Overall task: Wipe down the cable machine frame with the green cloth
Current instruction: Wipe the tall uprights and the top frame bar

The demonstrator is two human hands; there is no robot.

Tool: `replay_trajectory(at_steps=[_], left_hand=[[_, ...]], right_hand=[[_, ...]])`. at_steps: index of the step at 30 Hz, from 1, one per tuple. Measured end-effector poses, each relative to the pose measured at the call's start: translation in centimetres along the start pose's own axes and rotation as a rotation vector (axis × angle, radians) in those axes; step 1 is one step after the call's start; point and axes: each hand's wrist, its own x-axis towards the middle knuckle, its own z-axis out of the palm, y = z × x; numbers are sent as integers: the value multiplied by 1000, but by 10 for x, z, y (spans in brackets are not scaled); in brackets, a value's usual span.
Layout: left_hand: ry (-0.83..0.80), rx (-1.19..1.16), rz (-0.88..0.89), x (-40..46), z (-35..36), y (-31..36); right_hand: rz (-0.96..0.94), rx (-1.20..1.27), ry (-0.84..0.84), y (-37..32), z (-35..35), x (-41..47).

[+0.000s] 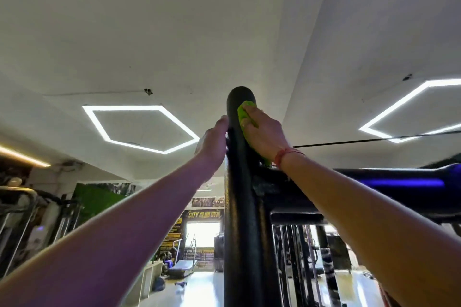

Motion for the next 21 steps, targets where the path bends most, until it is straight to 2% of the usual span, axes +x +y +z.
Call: replay_trajectory(at_steps=[4,7,12,17,21], left_hand=[[-52,-144,-5,16,-5,-10],[-53,-193,-5,22,-3,-16],[-29,-263,16,34,3,-24],[-50,-337,13,45,5,-30],[-43,-342,30,47,3,-32]], right_hand=[[-69,-95,-17,6,-6,-6],[-65,-273,10,-13,-10,32],[-38,-386,-28,-37,-1,72],[-231,-482,14,-16,2,39],[-185,-469,62,-15,2,75]])
